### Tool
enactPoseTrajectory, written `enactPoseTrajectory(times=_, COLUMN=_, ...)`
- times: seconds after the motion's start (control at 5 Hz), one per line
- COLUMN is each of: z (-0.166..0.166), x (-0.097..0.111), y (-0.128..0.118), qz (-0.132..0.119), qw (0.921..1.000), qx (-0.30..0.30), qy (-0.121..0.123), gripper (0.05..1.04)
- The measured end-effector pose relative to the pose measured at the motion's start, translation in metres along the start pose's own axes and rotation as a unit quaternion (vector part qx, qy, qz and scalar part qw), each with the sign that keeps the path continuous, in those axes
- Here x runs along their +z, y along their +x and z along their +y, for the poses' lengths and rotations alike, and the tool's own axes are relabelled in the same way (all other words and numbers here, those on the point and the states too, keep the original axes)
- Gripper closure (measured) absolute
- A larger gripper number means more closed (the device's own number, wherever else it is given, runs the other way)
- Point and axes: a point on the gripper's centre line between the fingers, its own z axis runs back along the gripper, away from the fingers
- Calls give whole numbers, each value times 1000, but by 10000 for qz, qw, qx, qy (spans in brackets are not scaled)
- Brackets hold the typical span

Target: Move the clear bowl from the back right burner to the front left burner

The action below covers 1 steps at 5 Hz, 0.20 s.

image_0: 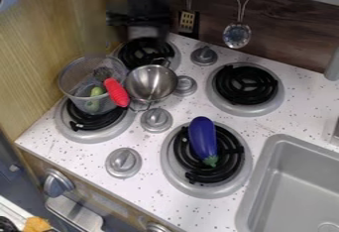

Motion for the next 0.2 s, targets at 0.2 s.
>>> enactPoseTrajectory(times=0.2, z=-28, x=-5, y=-5, qz=-8, qw=9947, qx=-988, qy=-285, gripper=84)
